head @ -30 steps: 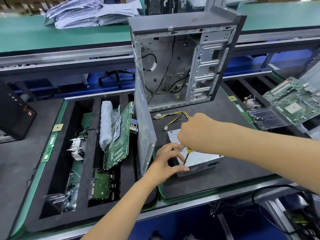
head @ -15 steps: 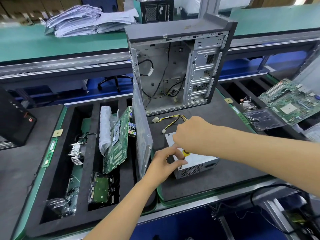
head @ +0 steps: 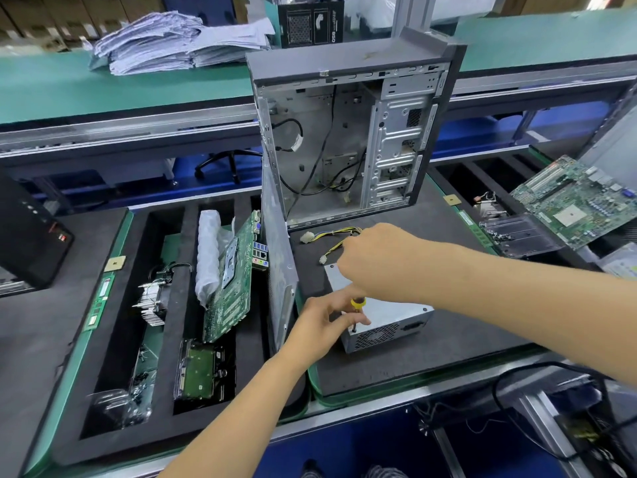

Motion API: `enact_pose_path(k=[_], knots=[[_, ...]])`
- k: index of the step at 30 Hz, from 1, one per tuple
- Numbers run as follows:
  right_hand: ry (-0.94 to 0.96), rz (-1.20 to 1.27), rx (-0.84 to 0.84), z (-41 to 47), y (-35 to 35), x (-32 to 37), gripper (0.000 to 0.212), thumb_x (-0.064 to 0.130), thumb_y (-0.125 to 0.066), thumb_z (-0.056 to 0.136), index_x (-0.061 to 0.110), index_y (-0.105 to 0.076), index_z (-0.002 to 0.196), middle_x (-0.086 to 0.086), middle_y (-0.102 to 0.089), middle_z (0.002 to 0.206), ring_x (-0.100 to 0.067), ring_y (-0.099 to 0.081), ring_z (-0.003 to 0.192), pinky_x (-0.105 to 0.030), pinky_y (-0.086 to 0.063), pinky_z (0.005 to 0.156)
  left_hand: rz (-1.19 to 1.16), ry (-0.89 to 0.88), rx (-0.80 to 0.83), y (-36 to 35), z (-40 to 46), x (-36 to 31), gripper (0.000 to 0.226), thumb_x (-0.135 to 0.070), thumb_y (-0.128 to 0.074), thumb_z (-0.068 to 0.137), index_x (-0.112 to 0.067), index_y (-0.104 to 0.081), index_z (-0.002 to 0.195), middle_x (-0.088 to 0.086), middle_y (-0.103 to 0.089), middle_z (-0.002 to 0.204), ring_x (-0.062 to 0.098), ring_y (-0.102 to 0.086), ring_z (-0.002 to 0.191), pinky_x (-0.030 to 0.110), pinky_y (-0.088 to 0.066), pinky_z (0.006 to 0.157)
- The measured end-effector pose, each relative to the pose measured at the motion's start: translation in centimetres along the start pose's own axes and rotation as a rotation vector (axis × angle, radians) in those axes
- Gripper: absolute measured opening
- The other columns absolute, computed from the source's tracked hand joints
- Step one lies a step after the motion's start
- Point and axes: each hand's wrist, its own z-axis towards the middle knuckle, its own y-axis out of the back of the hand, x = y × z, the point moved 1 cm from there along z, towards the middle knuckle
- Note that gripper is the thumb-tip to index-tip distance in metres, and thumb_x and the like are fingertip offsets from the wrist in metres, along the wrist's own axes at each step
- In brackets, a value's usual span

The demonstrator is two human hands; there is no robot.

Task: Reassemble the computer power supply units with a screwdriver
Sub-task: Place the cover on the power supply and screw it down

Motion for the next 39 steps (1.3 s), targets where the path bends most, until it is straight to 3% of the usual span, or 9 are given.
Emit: enact_pose_path(k=[3,10,15,18,24,27,30,34,39], knots=[[0.145,0.176,0.059,-0.4,0.1,-0.9,0.021,0.011,-0.054,0.09,0.015,-0.047,0.11,-0.004,-0.035,0.102,-0.013,-0.041,0.059,-0.026,-0.019,0.044,0.066,-0.049,0.012,0.1,0.2,0.1,0.027,-0.008,-0.066,0.09,-0.034,-0.069,0.086,-0.001,-0.071,0.098,0.019,-0.063,0.095,0.047,-0.05,0.085],[-0.019,-0.012,-0.106,-0.7,-0.1,-0.7,0.017,0.025,-0.043,0.099,0.017,-0.042,0.084,-0.002,-0.055,0.078,-0.02,-0.033,0.055,-0.028,-0.03,0.049,0.084,0.02,0.023,-0.1,0.3,0.0,0.006,-0.015,-0.075,0.084,-0.017,-0.07,0.086,-0.005,-0.067,0.086,0.015,-0.06,0.084,0.033,-0.046,0.08],[0.094,0.18,0.004,-1.3,-0.7,-1.7,0.032,0.016,-0.053,0.093,0.019,-0.037,0.12,-0.005,-0.049,0.088,-0.02,-0.042,0.057,-0.028,-0.022,0.042,0.092,0.027,-0.041,0.4,0.4,-0.4,0.015,-0.008,-0.073,0.085,-0.011,-0.061,0.094,0.002,-0.07,0.078,0.018,-0.065,0.082,0.038,-0.05,0.086],[0.075,0.063,-0.099,-1.3,-0.6,-2.0,0.01,0.022,-0.049,0.096,0.017,-0.041,0.099,0.003,-0.032,0.065,-0.013,-0.028,0.047,-0.027,-0.017,0.042,0.194,0.003,0.031,0.4,0.1,-0.4,0.032,-0.011,-0.062,0.093,-0.028,-0.046,0.114,-0.017,-0.075,0.084,0.004,-0.065,0.091,0.021,-0.043,0.09],[-0.078,-0.056,-0.151,-1.0,-0.7,-2.1,0.056,0.056,-0.034,0.097,0.014,-0.031,0.058,0.002,-0.034,0.055,-0.014,-0.03,0.044,-0.024,-0.021,0.044,0.124,-0.007,0.039,-0.1,0.2,-0.9,0.036,-0.013,-0.069,0.089,-0.046,-0.056,0.098,-0.01,-0.07,0.092,0.011,-0.068,0.09,0.031,-0.05,0.081],[-0.007,0.026,-0.141,-1.3,-0.8,-1.5,0.025,0.037,-0.046,0.098,0.014,-0.053,0.091,-0.001,-0.047,0.078,-0.02,-0.045,0.056,-0.028,-0.031,0.047,0.115,0.008,0.013,0.0,0.4,-0.6,0.025,-0.008,-0.069,0.088,-0.033,-0.065,0.09,-0.011,-0.068,0.081,0.018,-0.07,0.087,0.037,-0.053,0.084],[0.147,0.142,-0.027,-1.6,0.0,-1.8,0.03,0.022,-0.053,0.094,0.019,-0.038,0.12,-0.008,-0.047,0.107,-0.021,-0.047,0.062,-0.028,-0.028,0.043,0.1,0.042,0.048,0.2,0.3,-0.4,0.008,-0.009,-0.064,0.093,-0.002,-0.061,0.094,-0.007,-0.075,0.085,0.01,-0.07,0.094,0.028,-0.052,0.086],[0.051,-0.089,-0.119,-1.6,0.2,-1.8,0.035,0.041,-0.037,0.101,0.012,-0.044,0.081,0.001,-0.035,0.063,-0.018,-0.035,0.049,-0.025,-0.02,0.042,0.186,0.024,0.119,0.1,0.1,-1.1,0.019,-0.007,-0.051,0.1,-0.01,-0.067,0.11,-0.016,-0.072,0.098,0.005,-0.064,0.097,0.026,-0.048,0.089],[-0.083,-0.084,-0.132,-1.3,-0.1,-1.1,0.043,0.034,-0.036,0.102,0.013,-0.037,0.064,0.001,-0.03,0.059,-0.016,-0.03,0.048,-0.025,-0.023,0.046,0.15,-0.066,0.064,-0.1,0.4,-2.0,0.009,-0.008,-0.07,0.087,-0.016,-0.07,0.089,-0.032,-0.061,0.1,0.007,-0.058,0.086,0.028,-0.05,0.076]])
